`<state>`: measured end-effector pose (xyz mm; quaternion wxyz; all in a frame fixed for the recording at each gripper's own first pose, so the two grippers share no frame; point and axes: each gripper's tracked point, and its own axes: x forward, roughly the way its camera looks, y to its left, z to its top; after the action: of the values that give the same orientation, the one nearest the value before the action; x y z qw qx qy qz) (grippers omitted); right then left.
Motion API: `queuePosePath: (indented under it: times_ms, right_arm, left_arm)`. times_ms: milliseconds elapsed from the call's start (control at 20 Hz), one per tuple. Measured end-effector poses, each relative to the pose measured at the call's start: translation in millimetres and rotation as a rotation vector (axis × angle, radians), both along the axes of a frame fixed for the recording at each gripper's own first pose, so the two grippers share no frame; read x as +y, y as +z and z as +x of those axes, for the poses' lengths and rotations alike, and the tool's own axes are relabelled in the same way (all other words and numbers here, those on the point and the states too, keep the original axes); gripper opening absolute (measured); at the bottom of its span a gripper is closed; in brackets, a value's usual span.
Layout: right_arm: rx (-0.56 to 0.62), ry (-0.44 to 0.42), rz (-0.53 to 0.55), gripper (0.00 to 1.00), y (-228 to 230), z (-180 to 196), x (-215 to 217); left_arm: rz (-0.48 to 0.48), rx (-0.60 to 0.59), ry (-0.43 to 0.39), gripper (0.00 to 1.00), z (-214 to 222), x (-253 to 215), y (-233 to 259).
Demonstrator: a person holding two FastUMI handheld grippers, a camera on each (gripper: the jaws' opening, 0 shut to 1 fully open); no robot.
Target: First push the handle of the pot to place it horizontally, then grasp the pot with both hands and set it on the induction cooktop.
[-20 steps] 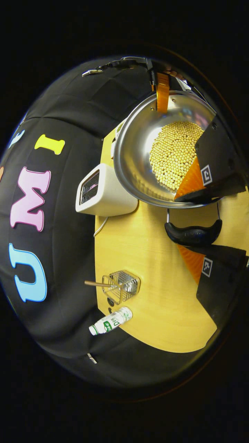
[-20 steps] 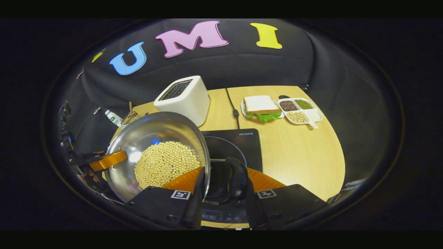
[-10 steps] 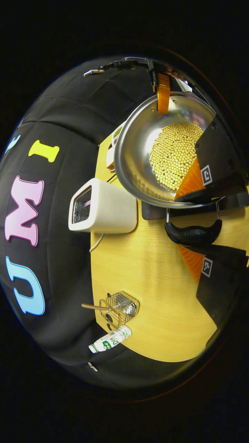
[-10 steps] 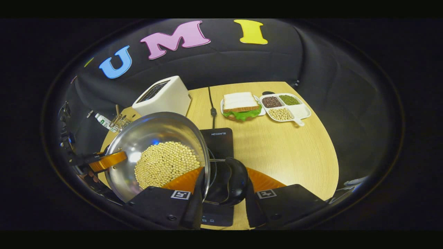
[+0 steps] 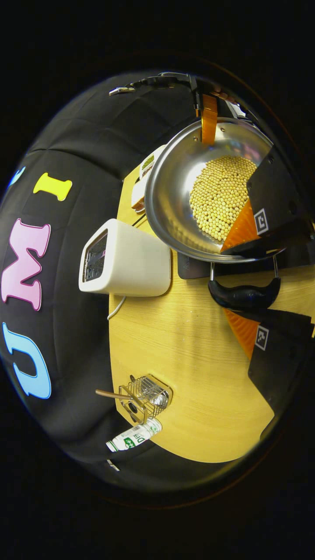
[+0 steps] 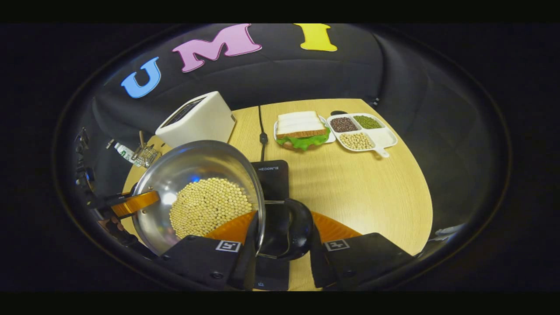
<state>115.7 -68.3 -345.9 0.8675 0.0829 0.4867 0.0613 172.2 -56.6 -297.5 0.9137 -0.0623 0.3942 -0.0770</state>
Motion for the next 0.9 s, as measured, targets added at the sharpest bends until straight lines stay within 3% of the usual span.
queuePosePath:
  times_ms: [700, 900]
  right_arm:
    - [0.012, -0.024, 0.022, 0.54, -2.6, -0.9, -1.4]
    - [0.019, -0.031, 0.026, 0.59, -3.6, -0.2, -2.2]
  left_arm:
    - [-0.015, 0.009, -0.01, 0.61, 0.3, 1.1, 2.1]
    - [-0.019, 0.014, -0.01, 0.62, 2.7, 1.5, 1.4]
